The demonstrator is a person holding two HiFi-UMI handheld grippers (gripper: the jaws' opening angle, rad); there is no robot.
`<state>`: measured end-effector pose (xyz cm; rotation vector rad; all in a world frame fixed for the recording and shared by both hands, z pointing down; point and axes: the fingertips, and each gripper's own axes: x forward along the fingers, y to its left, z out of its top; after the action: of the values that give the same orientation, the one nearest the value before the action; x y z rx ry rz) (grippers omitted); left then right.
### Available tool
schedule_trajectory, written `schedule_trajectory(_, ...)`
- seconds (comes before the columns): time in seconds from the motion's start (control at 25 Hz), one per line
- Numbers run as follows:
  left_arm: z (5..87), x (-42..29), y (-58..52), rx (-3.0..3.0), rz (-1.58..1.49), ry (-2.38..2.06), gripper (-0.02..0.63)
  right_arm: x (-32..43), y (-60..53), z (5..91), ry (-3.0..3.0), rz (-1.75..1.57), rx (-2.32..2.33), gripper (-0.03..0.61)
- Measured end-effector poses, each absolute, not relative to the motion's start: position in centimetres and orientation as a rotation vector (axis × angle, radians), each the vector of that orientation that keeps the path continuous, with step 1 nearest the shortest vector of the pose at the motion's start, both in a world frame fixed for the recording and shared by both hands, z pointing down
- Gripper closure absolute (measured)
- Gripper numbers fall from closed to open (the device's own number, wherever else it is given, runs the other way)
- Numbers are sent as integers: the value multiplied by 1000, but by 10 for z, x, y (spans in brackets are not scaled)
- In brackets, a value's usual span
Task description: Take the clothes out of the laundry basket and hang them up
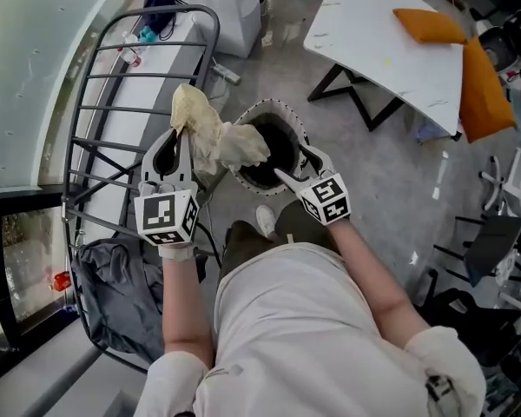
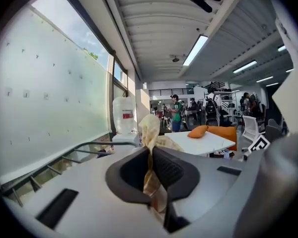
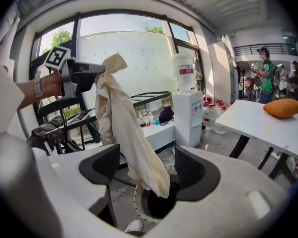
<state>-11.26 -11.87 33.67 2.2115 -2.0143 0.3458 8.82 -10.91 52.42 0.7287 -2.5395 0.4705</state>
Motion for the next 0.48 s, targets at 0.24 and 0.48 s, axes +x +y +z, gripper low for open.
schedule_trajectory(0.24, 266, -124, -114, 2257, 249, -2135, 594, 41, -120, 522, -2573, 418, 600, 236)
schedule_trajectory(0.48, 208, -128, -94, 2263, 192, -2274, 594, -7, -122, 538, -2562, 370, 414, 262)
